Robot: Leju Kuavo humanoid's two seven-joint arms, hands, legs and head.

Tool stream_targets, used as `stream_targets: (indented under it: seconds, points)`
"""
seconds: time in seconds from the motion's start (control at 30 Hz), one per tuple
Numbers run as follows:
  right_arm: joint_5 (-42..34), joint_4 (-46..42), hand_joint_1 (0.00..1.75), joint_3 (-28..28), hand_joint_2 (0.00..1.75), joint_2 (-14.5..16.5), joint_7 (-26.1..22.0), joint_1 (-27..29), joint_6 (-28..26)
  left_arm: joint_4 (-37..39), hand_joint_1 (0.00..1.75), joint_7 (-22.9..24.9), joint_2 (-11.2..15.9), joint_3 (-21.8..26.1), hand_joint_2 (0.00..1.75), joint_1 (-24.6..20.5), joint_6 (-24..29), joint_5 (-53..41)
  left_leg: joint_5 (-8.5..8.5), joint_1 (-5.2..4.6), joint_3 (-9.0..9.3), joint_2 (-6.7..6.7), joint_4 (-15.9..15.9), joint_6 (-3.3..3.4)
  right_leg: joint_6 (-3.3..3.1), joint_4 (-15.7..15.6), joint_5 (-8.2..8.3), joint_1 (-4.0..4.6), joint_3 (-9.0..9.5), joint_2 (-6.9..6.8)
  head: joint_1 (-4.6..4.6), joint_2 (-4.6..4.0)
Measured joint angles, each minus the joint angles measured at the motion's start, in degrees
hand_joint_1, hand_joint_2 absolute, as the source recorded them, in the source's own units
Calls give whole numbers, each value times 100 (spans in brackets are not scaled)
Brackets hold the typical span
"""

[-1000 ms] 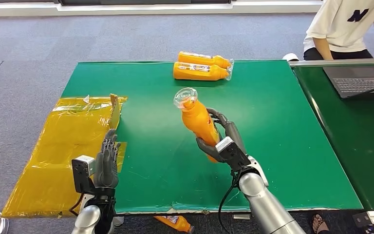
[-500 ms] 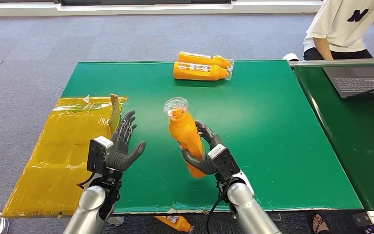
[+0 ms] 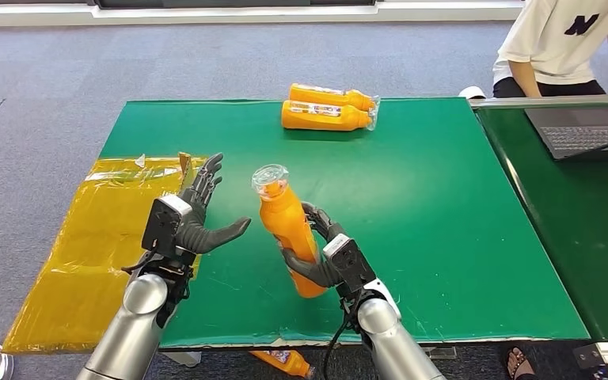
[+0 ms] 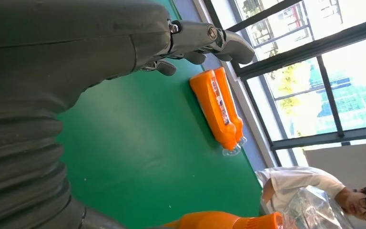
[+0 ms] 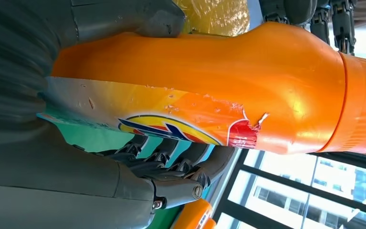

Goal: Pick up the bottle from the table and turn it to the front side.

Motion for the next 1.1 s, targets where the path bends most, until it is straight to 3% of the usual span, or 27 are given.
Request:
stream_targets:
  seconds: [0.33,0.57,0.83,1.1]
  points:
    - [66,228,175,0,175,77,-35,-105,-7,362,0,420,474,-404,175,-671,-620,15,10,0,0,-2,0,-10,-6,0,6,5,-2,1,0,1]
    - [107,265,175,-25,175,76,-74,-94,-92,944,0,630,606,-966,175,-1170,-1192,397,10,0,0,2,0,-10,-4,0,8,3,-4,2,0,1]
    - [147,266,175,-61,175,77,-77,-85,-97,1226,0,852,701,-1352,175,-1274,-1718,710,10,0,-2,3,0,-10,-5,0,8,5,-6,3,0,0]
    - [154,266,175,-61,175,77,-102,-88,-100,1409,0,871,1054,-1851,175,-1169,-2096,1285,11,2,-4,3,-1,-11,-5,2,8,7,-7,5,0,1]
